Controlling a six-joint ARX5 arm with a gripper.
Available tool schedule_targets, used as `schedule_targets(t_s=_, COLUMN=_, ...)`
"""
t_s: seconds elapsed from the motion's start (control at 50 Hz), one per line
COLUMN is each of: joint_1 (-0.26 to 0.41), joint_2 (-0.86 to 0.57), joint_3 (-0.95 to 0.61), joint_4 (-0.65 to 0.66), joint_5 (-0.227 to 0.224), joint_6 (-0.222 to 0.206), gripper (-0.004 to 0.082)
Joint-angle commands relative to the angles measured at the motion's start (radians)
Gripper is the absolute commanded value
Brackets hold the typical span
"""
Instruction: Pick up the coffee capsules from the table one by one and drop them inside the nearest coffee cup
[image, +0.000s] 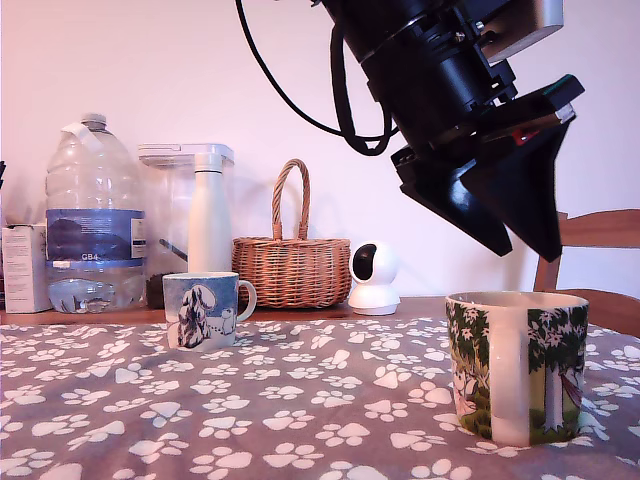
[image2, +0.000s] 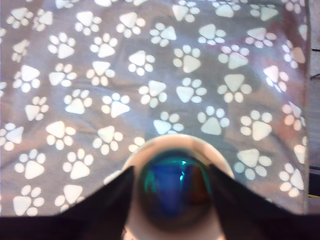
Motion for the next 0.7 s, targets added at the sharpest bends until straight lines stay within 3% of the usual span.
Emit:
schedule_targets(t_s=0.0, joint_1=-0.005, joint_2=0.034, joint_3=-0.003, joint_4=0.009, joint_5=0.002, joint_6=-0.007, gripper=0.0641)
schedule_targets(t_s=0.12, joint_1=-0.005, joint_2=0.035, joint_3=-0.005, joint_4=0.021, joint_5=0.01, joint_6=-0.007, gripper=0.0632)
schedule_targets(t_s=0.22, joint_1=-0.004, joint_2=0.035, joint_3=-0.006, joint_4=0.037, joint_5=0.016, joint_6=-0.007, gripper=0.0558)
schedule_targets(t_s=0.3, joint_1=-0.002, joint_2=0.035, joint_3=-0.006, joint_4=0.054, joint_5=0.033, joint_6=-0.007, gripper=0.0405)
schedule_targets(t_s=0.38, joint_1=0.003, joint_2=0.032, joint_3=-0.007, joint_4=0.062, joint_5=0.065, joint_6=-0.008, gripper=0.0117)
schedule_targets(t_s=0.44, joint_1=0.009, joint_2=0.023, joint_3=-0.016, joint_4=0.075, joint_5=0.089, joint_6=-0.008, gripper=-0.0036)
schedule_targets(t_s=0.68, joint_1=0.042, joint_2=-0.091, joint_3=-0.145, joint_4=0.253, joint_5=0.087, joint_6=-0.07, gripper=-0.0021)
